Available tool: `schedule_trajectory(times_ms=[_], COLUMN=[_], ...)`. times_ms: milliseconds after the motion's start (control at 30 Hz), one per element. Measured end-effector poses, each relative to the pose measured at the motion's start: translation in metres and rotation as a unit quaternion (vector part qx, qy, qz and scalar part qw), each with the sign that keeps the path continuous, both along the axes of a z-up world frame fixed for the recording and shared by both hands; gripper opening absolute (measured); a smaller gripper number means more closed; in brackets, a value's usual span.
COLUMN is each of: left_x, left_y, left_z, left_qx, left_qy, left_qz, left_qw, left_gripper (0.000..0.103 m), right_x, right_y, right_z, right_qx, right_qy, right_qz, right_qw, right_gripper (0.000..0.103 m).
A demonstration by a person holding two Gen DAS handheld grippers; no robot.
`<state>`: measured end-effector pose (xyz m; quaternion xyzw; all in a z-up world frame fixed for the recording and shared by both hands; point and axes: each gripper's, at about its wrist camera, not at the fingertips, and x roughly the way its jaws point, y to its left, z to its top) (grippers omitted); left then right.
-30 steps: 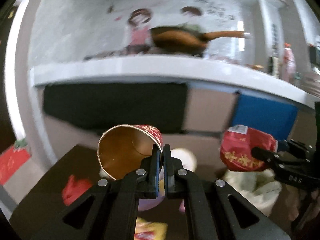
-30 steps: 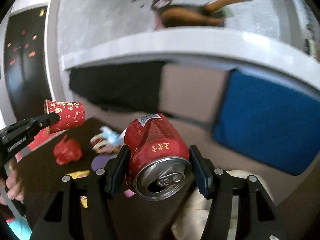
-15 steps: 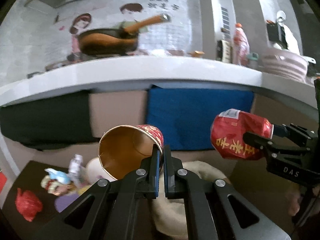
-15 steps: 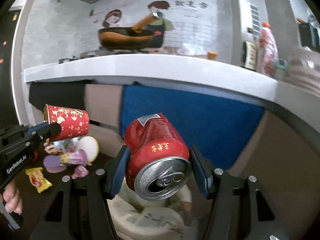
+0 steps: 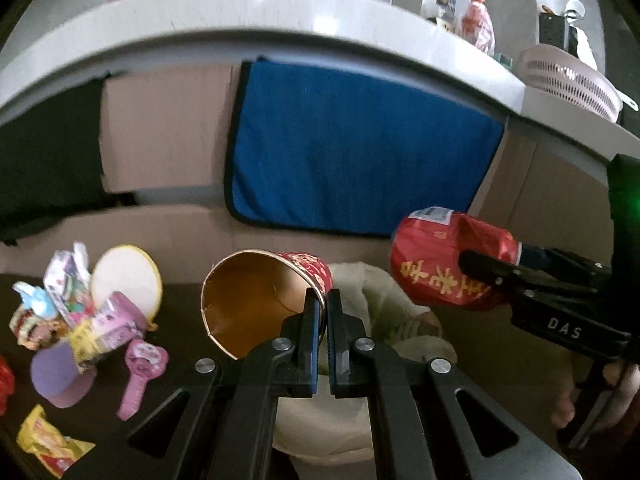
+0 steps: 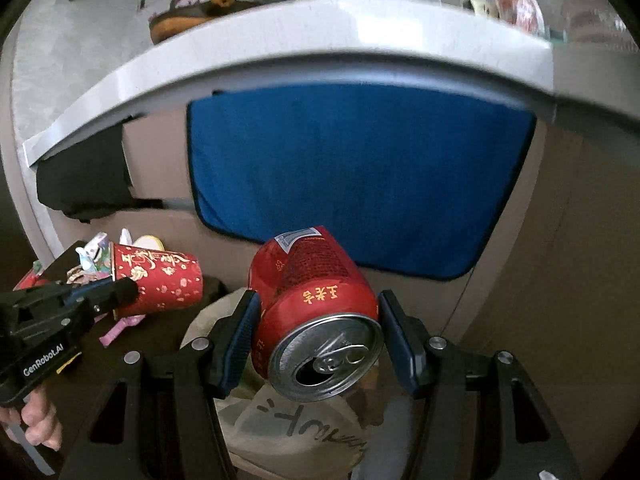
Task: Collect trash
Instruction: 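Lift the cup and can and carry both toward the lined bin, then open the right tool over the bin while the left tool releases the cup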
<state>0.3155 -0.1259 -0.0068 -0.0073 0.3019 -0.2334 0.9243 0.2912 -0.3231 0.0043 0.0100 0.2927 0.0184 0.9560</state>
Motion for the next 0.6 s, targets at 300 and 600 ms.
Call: schedule_trajectory(times_ms=[300, 600], left_x=[0.031, 0.037], left_y=[-0.005, 0.017], left_z=[-0.033, -0.049], left_qx=[-0.016, 0.010], left_qy=[0.052, 0.055], left_qz=[-0.050, 0.010], left_qw=[0.9973, 0.9984], left_gripper=[0.029, 0.041], right_x=[0.023, 0.043], right_y=[0.002, -0.001], right_z=[-0.023, -0.058], right_qx=[0.025, 0.079], right_qy=[0.027, 0.056], right_qz=[0.014, 0.017], right_qw=[0.999, 0.995], right_gripper=[0.058, 0.060])
